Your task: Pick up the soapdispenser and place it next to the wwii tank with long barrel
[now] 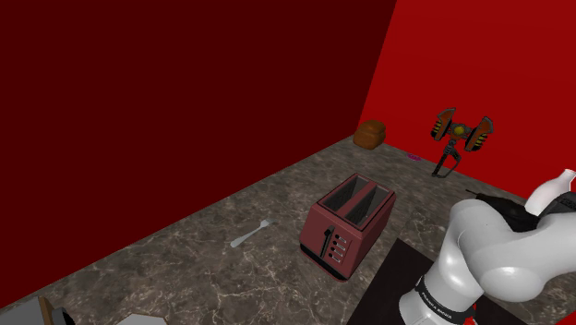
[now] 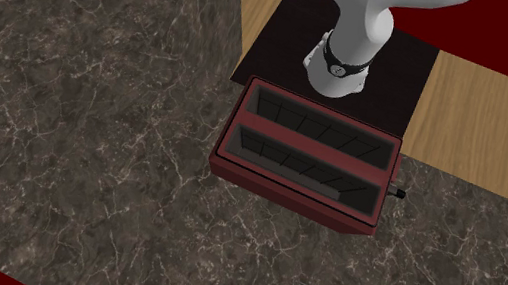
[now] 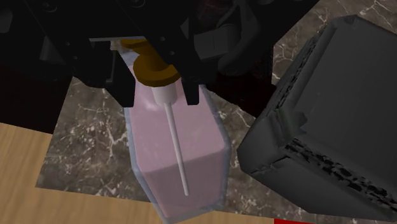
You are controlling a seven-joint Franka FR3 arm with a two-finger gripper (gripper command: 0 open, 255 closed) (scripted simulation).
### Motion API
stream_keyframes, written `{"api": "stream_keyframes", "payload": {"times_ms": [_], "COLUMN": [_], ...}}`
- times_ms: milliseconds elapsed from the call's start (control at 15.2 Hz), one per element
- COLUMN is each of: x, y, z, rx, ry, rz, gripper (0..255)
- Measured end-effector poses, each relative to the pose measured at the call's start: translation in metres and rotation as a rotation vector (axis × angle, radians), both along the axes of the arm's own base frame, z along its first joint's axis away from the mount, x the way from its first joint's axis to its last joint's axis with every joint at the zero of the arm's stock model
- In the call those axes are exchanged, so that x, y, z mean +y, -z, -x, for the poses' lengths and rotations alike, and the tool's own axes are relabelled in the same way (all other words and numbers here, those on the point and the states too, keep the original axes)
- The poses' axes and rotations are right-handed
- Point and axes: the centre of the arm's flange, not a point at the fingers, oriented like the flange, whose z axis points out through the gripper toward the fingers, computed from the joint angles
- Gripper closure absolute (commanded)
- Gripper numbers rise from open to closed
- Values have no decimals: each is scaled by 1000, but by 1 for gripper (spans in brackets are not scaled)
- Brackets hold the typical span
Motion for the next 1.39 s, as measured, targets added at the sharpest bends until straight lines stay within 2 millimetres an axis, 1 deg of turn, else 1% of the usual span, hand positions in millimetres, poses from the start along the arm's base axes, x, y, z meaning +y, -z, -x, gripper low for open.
{"api": "stream_keyframes", "payload": {"times_ms": [396, 528, 858, 924, 1056, 1254, 1320, 1386], "x": [1, -1, 0, 0, -3, -3, -2, -2], "y": [30, 34, 34, 35, 39, 43, 43, 39], "z": [3, 3, 2, 2, -2, -3, -2, -2], "rx": [4, 7, 9, 10, 3, 0, -1, -2], "ry": [5, 4, 5, 6, 0, -2, -2, -2], "rz": [5, 15, 17, 19, 12, 6, 5, 2], "gripper": [255, 255, 255, 0, 0, 0, 0, 0]}}
